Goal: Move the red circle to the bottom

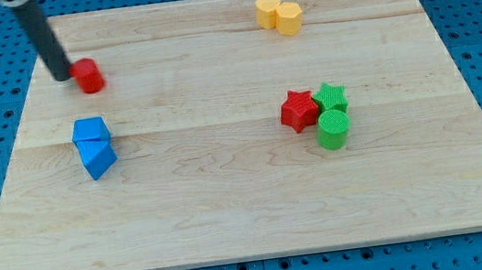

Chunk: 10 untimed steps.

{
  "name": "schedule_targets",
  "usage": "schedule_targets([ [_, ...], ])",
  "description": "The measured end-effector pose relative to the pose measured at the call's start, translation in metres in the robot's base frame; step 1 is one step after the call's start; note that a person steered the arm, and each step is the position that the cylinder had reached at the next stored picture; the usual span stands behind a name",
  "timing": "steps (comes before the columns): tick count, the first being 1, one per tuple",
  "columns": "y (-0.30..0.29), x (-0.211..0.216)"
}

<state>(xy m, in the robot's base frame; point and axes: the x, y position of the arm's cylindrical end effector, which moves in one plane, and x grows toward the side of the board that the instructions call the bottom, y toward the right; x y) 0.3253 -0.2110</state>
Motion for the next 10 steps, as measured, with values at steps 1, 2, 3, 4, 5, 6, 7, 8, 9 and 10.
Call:
schedule_targets([
  [1,0.033,0.000],
  [2,0.034,0.002],
  [3,0.065,0.023],
  [4,0.109,0.055],
  [5,0.165,0.091],
  [6,0.200,0.113],
  [7,0.208,0.124],
  [8,0.216,0.143],
  [9,0.216,0.160],
  [10,0.211,0.175],
])
